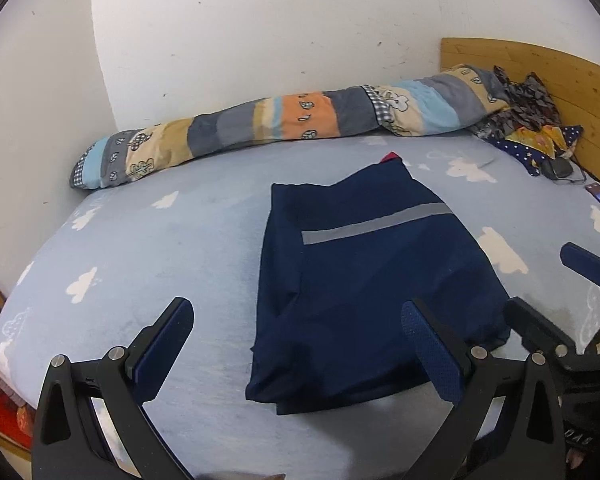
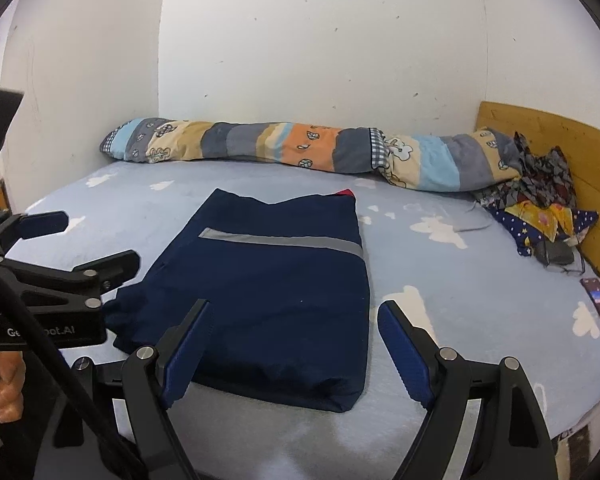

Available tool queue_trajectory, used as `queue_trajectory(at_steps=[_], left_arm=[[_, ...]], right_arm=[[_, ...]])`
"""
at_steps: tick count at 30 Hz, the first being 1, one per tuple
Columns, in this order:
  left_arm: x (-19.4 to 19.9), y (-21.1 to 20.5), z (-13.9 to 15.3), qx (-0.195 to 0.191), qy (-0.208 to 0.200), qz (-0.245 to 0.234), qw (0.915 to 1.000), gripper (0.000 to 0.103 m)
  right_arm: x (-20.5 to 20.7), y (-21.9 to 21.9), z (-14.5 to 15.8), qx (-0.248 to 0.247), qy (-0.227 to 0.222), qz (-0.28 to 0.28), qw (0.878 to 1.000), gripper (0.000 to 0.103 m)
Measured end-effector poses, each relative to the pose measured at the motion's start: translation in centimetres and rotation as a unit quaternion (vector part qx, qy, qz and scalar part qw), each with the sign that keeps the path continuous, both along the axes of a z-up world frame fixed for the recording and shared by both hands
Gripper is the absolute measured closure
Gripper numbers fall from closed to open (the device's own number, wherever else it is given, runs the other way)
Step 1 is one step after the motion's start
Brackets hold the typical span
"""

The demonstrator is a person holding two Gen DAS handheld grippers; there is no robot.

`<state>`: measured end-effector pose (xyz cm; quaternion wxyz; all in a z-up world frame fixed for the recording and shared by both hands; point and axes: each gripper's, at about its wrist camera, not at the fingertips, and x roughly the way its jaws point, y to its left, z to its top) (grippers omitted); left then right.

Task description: Fold large clothes

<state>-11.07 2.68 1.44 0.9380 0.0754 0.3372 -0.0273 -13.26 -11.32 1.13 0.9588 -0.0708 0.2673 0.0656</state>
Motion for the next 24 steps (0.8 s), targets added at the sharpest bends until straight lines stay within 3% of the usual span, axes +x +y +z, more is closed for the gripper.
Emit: queue_trajectory(at_steps=[11,24], left_arm=[[0.59,0.93,-0.04,-0.023,0.014,0.022,0.9994,0.0],[0.44,0.72,0.11,-0.017,0.015,0.023,0.9995,0.0]], right_arm=[[-0.19,0.51,0.11,-0.009,-0.009,0.003,1.0,0.015],[-0.49,0.67,0.41,-0.013,-0.016,0.002,1.0,0.015]])
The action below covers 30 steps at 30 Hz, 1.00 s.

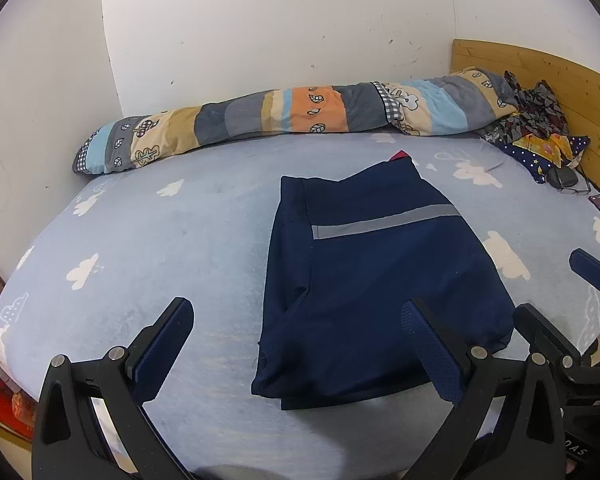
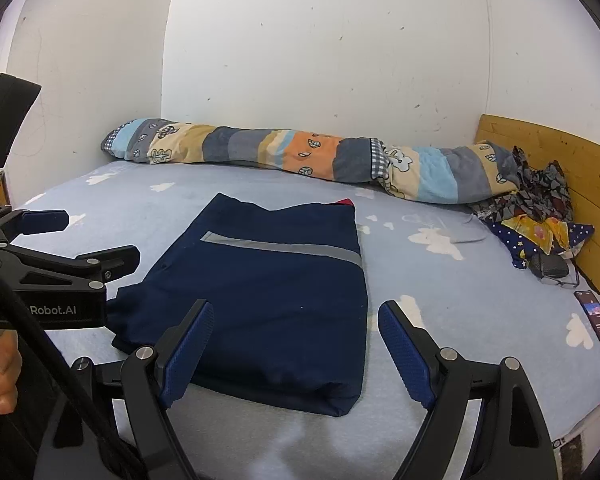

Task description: Fold large clothes

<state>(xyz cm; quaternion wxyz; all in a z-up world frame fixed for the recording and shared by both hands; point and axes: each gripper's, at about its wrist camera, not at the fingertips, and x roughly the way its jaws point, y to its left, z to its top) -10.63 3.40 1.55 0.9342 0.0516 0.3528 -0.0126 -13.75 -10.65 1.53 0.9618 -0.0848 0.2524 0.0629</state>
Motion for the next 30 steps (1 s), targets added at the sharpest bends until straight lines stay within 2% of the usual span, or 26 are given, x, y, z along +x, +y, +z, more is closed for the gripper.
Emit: queue_trajectory(at_steps=[19,30], left_arm=[[-0.23,0.24,0.33,0.019,-0.007,0.007,0.9998,0.0],[-0.3,0.44,0.45,0.017,-0.009,0.009,0.9998,0.0]], right_arm=[[-0.06,-0.03,-0.06,0.0,-0.002,-0.001,1.0,0.015],[-0.06,-0.05,-0.07,0.0,-0.002,0.0,1.0,0.015]])
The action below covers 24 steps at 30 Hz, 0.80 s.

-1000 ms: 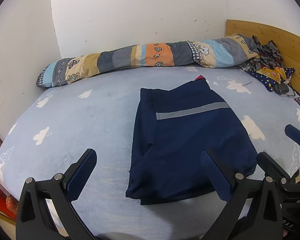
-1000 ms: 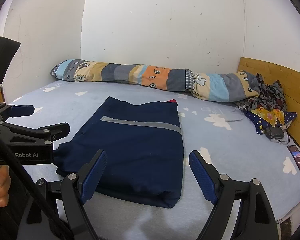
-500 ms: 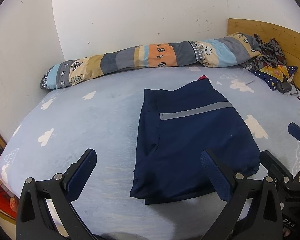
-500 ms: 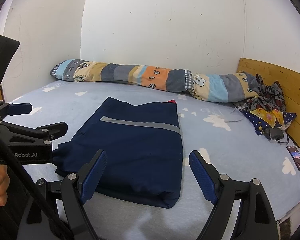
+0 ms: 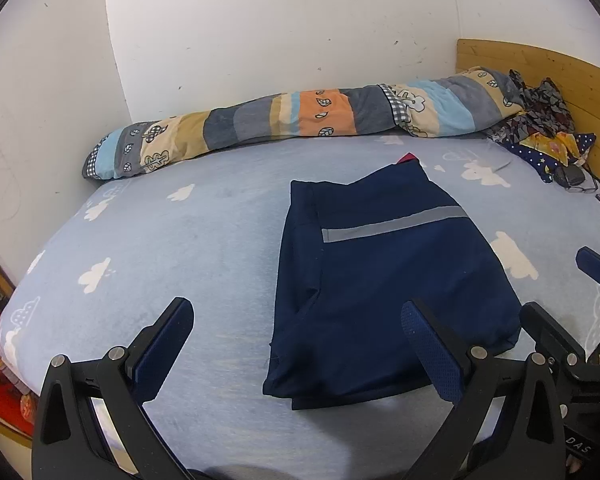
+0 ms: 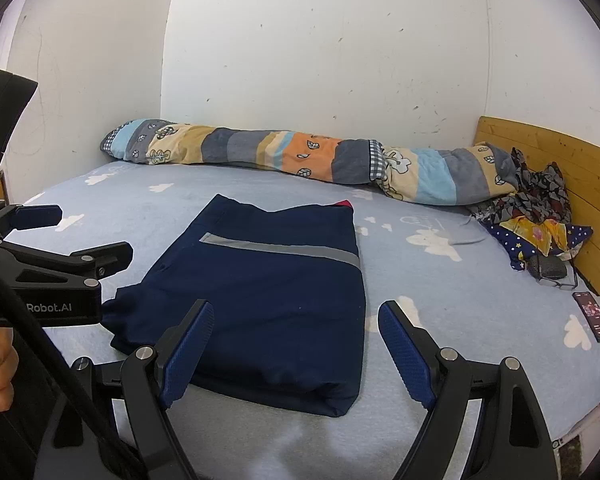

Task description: Fold large clothes

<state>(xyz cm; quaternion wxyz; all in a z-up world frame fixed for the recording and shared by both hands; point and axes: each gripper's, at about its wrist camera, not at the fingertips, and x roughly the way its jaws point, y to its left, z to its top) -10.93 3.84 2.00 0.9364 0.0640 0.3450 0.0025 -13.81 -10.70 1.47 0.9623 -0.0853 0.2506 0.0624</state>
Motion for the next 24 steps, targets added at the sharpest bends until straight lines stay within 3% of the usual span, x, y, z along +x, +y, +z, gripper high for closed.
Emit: queue_trajectory(at_steps=[24], left_arm=[[-0.02,-0.08,0.01,0.002,0.0,0.004,1.0,0.0]], right_arm=[[0.07,0.26,0.12,0.0,0.0,-0.002,1.0,0.015]])
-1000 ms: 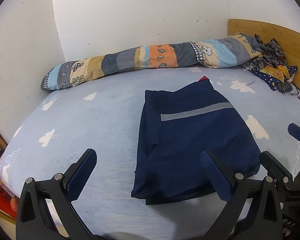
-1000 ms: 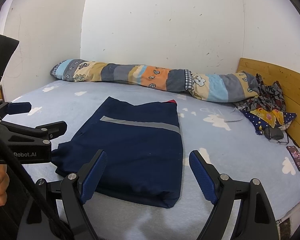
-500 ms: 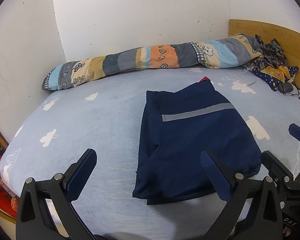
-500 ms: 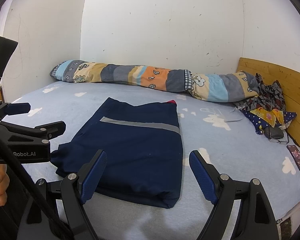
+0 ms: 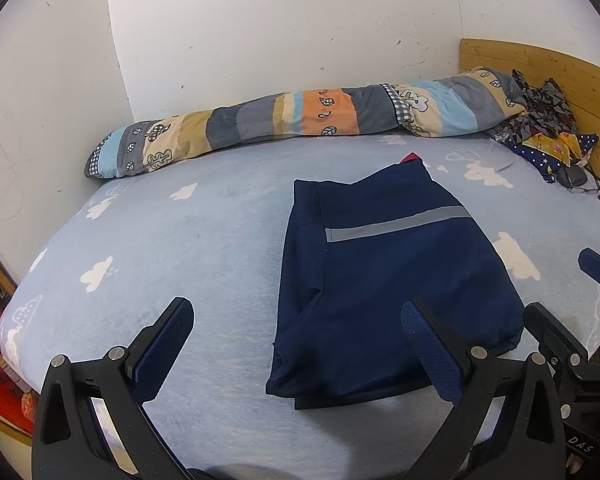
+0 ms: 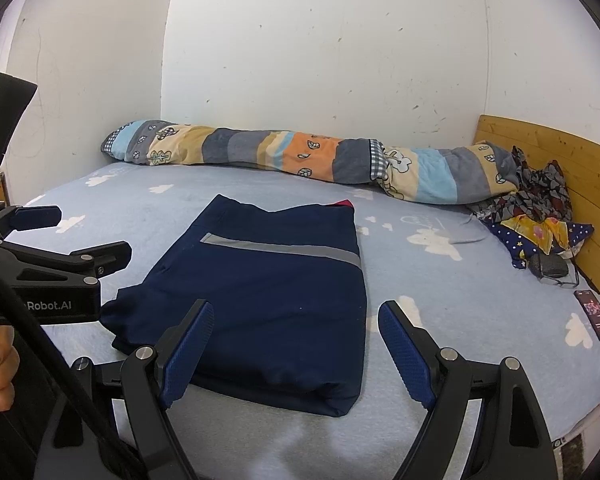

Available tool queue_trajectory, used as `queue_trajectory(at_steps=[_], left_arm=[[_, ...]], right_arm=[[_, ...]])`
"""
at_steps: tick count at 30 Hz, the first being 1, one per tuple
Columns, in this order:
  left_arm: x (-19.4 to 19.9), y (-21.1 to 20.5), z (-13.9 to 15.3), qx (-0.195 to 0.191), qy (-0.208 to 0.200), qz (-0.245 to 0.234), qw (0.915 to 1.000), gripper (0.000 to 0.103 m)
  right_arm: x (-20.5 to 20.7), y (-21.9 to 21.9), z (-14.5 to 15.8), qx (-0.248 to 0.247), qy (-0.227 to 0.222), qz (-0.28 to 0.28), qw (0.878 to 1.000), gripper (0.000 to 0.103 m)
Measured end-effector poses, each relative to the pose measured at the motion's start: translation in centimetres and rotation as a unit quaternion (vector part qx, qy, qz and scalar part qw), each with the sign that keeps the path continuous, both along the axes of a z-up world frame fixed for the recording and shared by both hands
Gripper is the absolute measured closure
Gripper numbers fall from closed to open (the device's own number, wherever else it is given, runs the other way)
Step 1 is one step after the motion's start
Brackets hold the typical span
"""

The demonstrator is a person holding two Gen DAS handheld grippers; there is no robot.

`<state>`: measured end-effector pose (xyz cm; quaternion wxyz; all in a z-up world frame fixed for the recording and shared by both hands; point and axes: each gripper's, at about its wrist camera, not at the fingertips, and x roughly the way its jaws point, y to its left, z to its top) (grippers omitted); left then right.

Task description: Fold large clothes

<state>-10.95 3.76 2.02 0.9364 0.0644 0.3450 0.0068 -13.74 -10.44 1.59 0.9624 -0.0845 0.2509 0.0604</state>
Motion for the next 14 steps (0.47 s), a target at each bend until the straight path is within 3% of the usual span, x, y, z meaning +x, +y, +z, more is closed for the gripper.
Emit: queue_trajectory(at_steps=[14], left_arm=[[-0.01,0.57,-0.1,-0.005,0.004,0.012,0.9999,0.0]], right_arm=[[0.0,0.23,0.0,0.009,0.001,0.005,1.0,0.015]])
